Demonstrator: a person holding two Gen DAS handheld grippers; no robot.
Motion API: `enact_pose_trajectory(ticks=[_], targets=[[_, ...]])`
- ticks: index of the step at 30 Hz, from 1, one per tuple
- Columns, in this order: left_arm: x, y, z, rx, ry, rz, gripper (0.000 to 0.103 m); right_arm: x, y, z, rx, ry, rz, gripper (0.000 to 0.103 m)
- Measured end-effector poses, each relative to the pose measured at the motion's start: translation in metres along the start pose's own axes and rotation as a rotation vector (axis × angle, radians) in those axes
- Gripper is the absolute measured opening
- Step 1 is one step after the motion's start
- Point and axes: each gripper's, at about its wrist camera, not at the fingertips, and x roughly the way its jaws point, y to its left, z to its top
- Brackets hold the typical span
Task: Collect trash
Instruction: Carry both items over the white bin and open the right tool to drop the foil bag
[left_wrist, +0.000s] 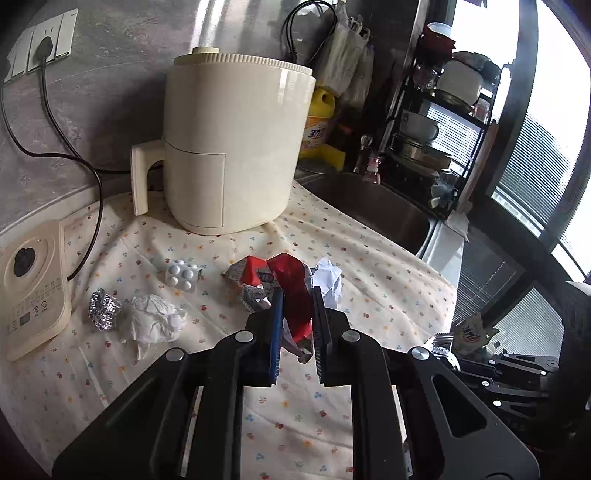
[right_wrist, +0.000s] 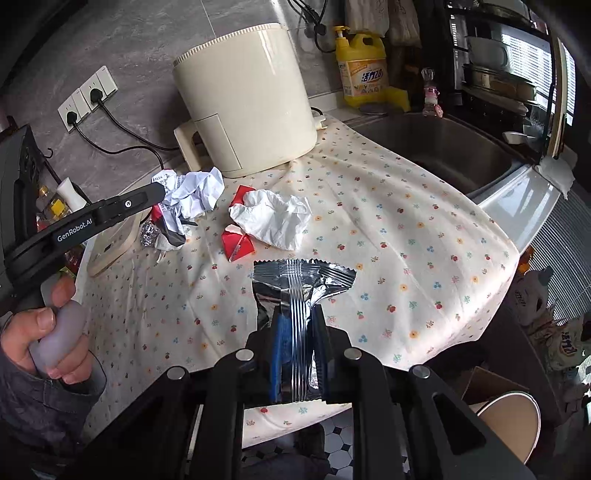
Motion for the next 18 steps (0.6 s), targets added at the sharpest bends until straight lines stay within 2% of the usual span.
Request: enact_pose_trajectory(ticks=[18], targets=[[0.037,-0.200,-0.035,0.146,0.102,-0.199,0.015,-0.089,-0.158,-0.062,0.176,-0.009,-0.120,0.016]])
